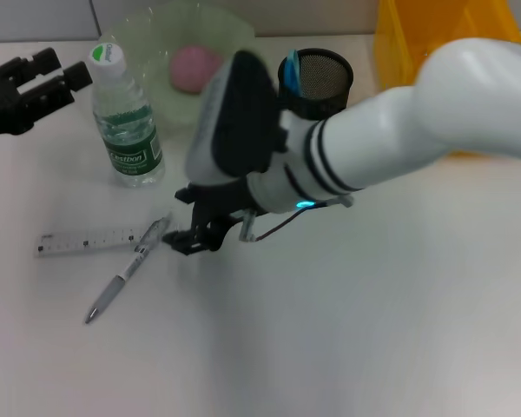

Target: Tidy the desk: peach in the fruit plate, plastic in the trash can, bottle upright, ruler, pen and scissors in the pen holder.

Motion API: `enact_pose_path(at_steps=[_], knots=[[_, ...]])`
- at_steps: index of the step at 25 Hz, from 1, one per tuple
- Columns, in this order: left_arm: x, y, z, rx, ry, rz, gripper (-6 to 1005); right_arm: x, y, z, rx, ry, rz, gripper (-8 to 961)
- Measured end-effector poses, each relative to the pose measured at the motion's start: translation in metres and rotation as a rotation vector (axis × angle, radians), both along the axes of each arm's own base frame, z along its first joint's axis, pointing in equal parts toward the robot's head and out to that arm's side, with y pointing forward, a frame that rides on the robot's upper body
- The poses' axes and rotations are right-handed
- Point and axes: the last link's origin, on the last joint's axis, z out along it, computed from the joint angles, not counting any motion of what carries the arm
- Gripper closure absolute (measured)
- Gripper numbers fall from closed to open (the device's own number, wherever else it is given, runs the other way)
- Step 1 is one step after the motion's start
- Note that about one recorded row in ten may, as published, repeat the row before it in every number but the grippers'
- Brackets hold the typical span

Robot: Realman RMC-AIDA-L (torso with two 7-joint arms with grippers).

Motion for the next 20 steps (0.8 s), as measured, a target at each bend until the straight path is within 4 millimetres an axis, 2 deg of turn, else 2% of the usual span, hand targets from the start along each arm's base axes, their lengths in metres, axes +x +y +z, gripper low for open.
enact_pose_path(at_steps=[3,4,5,8,9,10,13,14,15,18,19,20], knots=[[0.001,0.0,0.003,0.015,-0.014,-0.005,298,0.004,-0.003,0.013,0.022,0.067,-0.032,333],[0.002,0.001,0.004,0.019,-0.021,-0.004,298,0.005,-0.004,0.028,0.034,0.122,-0.042,333],[0.002,0.001,0.004,0.019,-0.021,-0.004,298,0.005,-0.004,0.028,0.034,0.122,-0.042,333],[0.002,0.001,0.005,0.019,-0.028,0.002,298,0.012,-0.01,0.051,0.017,0.202,-0.092,333],[0.002,0.002,0.005,0.017,-0.029,0.001,298,0.022,-0.014,0.066,-0.003,0.256,-0.147,333],[0.003,0.002,0.005,0.016,-0.028,-0.001,298,0.022,-0.014,0.066,-0.003,0.256,-0.147,333],[0.006,0.005,0.003,0.009,-0.023,-0.009,298,0.04,-0.023,0.087,-0.053,0.354,-0.201,333],[0.009,0.008,0.003,0.003,-0.019,-0.019,298,0.054,-0.03,0.101,-0.084,0.432,-0.213,333],[0.009,0.008,0.003,0.003,-0.019,-0.019,298,0.054,-0.03,0.101,-0.084,0.432,-0.213,333],[0.013,0.011,0.0,-0.02,0.005,-0.037,298,0.074,-0.041,0.118,-0.108,0.534,-0.223,333],[0.017,0.012,-0.003,-0.054,0.037,-0.056,298,0.089,-0.048,0.127,-0.118,0.58,-0.227,333],[0.017,0.012,-0.003,-0.054,0.037,-0.056,299,0.089,-0.048,0.127,-0.118,0.58,-0.227,333]])
